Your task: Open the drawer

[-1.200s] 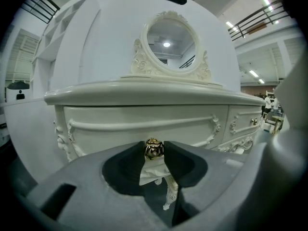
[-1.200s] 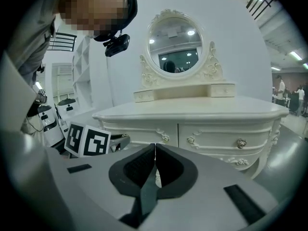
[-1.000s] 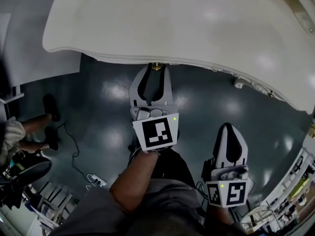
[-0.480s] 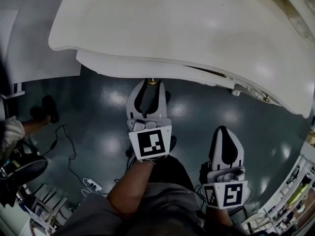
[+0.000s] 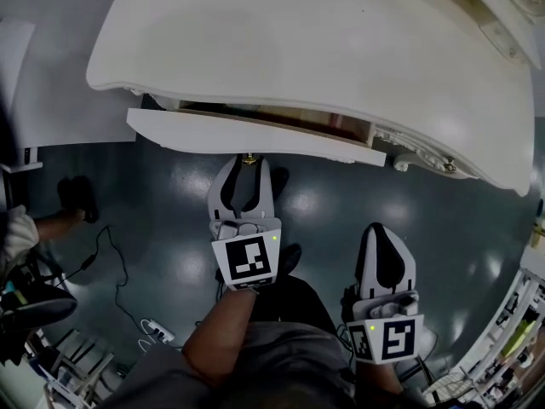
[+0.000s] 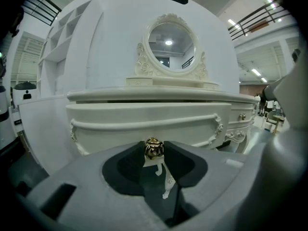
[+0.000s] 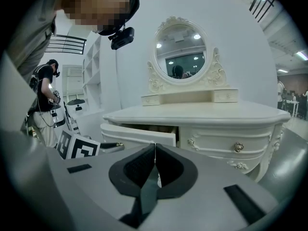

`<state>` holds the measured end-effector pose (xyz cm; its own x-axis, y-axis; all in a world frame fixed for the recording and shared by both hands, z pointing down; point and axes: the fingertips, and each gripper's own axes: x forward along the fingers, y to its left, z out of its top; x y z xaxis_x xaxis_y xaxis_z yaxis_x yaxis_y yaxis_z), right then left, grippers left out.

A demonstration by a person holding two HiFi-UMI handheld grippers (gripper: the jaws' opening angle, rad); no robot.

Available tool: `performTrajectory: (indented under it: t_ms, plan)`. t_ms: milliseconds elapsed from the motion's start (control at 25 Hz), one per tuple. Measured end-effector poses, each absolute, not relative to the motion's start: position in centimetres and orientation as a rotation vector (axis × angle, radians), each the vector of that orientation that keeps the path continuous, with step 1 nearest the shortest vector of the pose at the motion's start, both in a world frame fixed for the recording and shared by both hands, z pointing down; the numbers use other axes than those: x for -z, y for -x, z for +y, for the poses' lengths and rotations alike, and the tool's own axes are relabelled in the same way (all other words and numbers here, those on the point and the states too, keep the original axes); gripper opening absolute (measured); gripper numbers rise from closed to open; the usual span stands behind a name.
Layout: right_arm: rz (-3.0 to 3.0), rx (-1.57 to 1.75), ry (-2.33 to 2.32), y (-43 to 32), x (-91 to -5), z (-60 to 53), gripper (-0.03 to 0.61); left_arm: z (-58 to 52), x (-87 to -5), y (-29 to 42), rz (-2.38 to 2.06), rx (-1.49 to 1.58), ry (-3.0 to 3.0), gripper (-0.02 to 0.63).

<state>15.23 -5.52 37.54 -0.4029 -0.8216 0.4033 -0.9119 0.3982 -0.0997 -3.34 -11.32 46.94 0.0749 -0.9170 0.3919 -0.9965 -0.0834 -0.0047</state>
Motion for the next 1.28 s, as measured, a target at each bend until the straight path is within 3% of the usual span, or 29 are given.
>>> performTrajectory:
  t_ms: [1280]
  plan:
    - [-2.439, -0.406, -1.478, -19.3, -37.4, 5.8, 0.014, -7.1, -47.2, 3.4, -2.015, -0.402, -2.060, 0.135]
